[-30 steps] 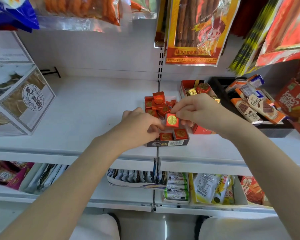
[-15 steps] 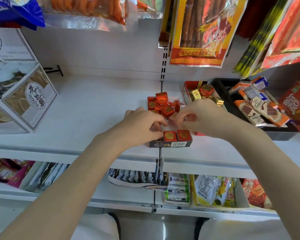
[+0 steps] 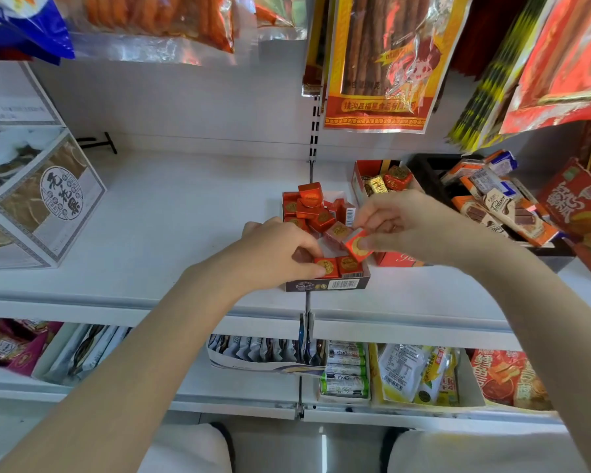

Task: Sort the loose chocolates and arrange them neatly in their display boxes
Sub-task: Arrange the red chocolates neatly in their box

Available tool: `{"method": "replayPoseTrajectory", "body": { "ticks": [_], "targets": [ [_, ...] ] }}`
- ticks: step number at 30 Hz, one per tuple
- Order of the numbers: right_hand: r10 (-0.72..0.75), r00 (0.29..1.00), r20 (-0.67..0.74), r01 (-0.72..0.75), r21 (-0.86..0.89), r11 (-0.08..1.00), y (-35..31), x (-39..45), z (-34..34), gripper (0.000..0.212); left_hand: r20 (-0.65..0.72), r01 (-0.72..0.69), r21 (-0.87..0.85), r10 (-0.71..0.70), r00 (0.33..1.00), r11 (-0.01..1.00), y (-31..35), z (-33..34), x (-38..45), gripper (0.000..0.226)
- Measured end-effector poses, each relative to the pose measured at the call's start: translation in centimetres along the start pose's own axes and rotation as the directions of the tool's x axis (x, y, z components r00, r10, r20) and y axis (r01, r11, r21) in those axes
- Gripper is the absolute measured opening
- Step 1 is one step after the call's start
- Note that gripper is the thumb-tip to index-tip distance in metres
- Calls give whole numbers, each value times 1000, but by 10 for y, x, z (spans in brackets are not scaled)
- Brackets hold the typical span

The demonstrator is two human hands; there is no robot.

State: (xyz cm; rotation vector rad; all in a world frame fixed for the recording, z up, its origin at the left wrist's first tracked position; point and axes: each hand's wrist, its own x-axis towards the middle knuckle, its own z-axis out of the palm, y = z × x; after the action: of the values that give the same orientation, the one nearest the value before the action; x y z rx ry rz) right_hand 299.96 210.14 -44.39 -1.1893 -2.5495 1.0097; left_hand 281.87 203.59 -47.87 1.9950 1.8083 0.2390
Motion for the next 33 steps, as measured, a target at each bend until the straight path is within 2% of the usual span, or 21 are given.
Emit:
{"method": "replayPoseTrajectory", "body": {
  "ticks": [3, 8, 12, 16, 19, 23, 29, 33],
  "targets": [
    [67, 997, -26, -61, 173, 983, 2, -3, -2, 18, 51, -8, -18, 9, 999, 1000, -2, -3, 0, 24],
    [159, 987, -37, -146, 238, 960, 2, -1, -3, 4, 68, -10, -13, 10, 998, 1000, -3, -3, 0, 25],
    [127, 991, -38, -122, 123, 985, -3, 2, 6, 6, 73, -11, 3, 11, 997, 1000, -3, -2, 0, 25],
    [60, 996, -73, -68, -113, 991, -11, 7, 18, 7, 68, -8, 9, 7, 998, 1000, -2, -2, 0, 25],
    [17, 998, -59, -34, -297, 954, -12, 7, 20, 14, 69, 3, 8, -4, 998, 1000, -1, -2, -1, 30],
    [1, 1000, 9, 4, -446, 895, -13, 8, 24, 15, 77, 5, -19, -4, 997, 1000, 0, -3, -2, 38],
    [41, 995, 94, 8, -466, 885, -15, 9, 21, 15, 128, -12, -48, 18, 992, 999, -5, -6, -1, 28],
    [36, 987, 154, 35, -438, 898, -15, 7, 18, 8, 151, -11, -87, 25, 988, 996, -8, -5, -1, 38]
  ]
}}
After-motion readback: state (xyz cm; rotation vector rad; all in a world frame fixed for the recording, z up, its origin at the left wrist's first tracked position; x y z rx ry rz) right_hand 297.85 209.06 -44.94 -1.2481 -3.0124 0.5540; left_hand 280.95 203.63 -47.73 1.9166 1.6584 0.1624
